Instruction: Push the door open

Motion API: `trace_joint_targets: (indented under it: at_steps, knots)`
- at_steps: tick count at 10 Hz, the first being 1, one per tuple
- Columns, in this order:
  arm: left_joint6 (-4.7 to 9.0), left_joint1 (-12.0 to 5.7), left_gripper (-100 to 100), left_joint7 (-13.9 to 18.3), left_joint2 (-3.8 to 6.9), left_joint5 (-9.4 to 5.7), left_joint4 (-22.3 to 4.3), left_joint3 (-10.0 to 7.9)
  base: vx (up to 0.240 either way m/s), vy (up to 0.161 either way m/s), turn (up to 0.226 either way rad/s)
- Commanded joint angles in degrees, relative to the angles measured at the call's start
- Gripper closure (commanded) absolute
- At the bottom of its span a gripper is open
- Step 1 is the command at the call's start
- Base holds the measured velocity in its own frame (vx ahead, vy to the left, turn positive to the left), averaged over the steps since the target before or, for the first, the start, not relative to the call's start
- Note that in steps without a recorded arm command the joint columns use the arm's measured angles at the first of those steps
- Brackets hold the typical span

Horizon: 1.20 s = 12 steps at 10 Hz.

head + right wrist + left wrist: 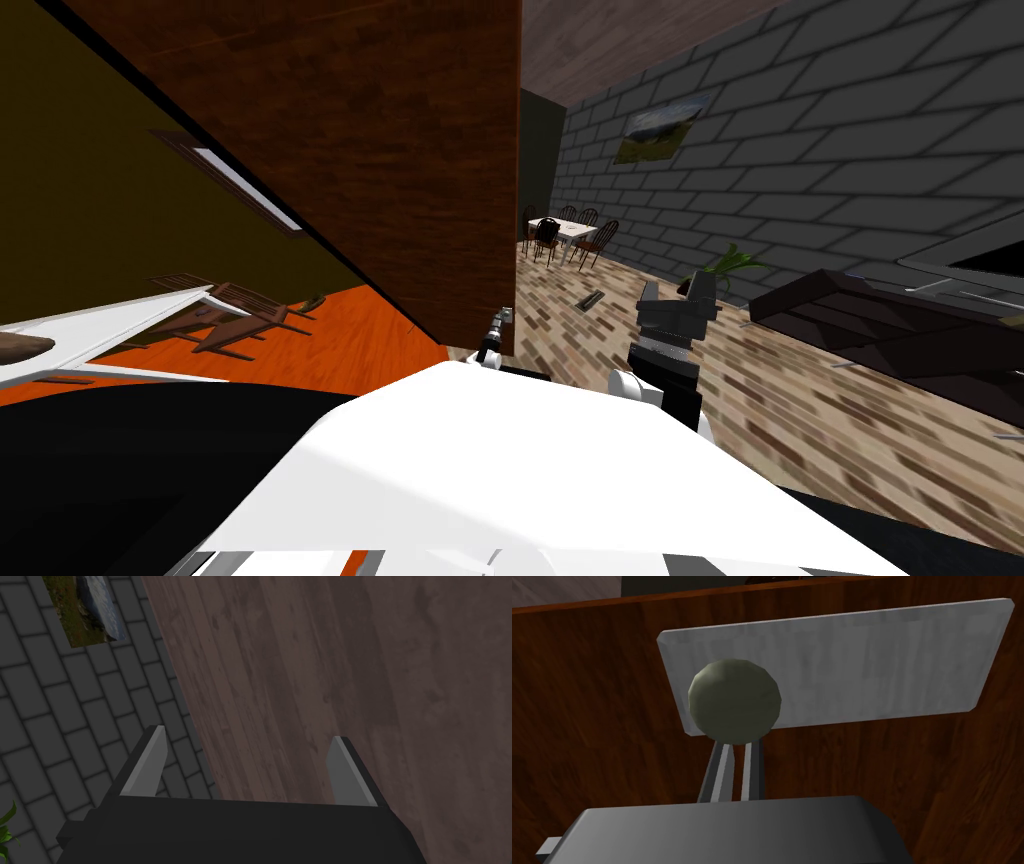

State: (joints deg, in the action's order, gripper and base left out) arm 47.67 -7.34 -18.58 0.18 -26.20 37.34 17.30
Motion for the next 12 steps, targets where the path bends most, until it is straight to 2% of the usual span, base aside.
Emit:
trace_joint_targets:
  at_steps: [1, 2, 3, 4, 7, 11, 12]
  knots:
    - [0.41, -0.47, 100, -0.21, 1.09, -0.78, 0.15, -1.21, 0.194, -0.1, 0.074]
    - [-0.29, 1.38, -100, -1.74, 1.33, -1.73, 2.39, 0.87, 0.055, -0.026, 0.085]
    - [-0.11, 1.85, -100, -2.27, 1.6, -2.31, 2.9, 1.62, -0.073, 0.062, 0.04]
    - [0.34, 3.01, -100, -3.54, 1.97, -3.72, 4.12, 3.42, -0.104, 0.078, 0.064]
    - [1.1, 4.98, -100, -5.71, 1.9, -6.12, 6.22, 6.5, -0.088, 0.058, 0.054]
    - [2.09, 7.52, -100, -8.52, 0.41, -9.22, 8.93, 10.47, -0.07, 0.009, 0.052]
    - [2.48, 8.53, -100, -9.64, -0.68, -10.45, 10.01, 12.05, -0.107, -0.044, 0.076]
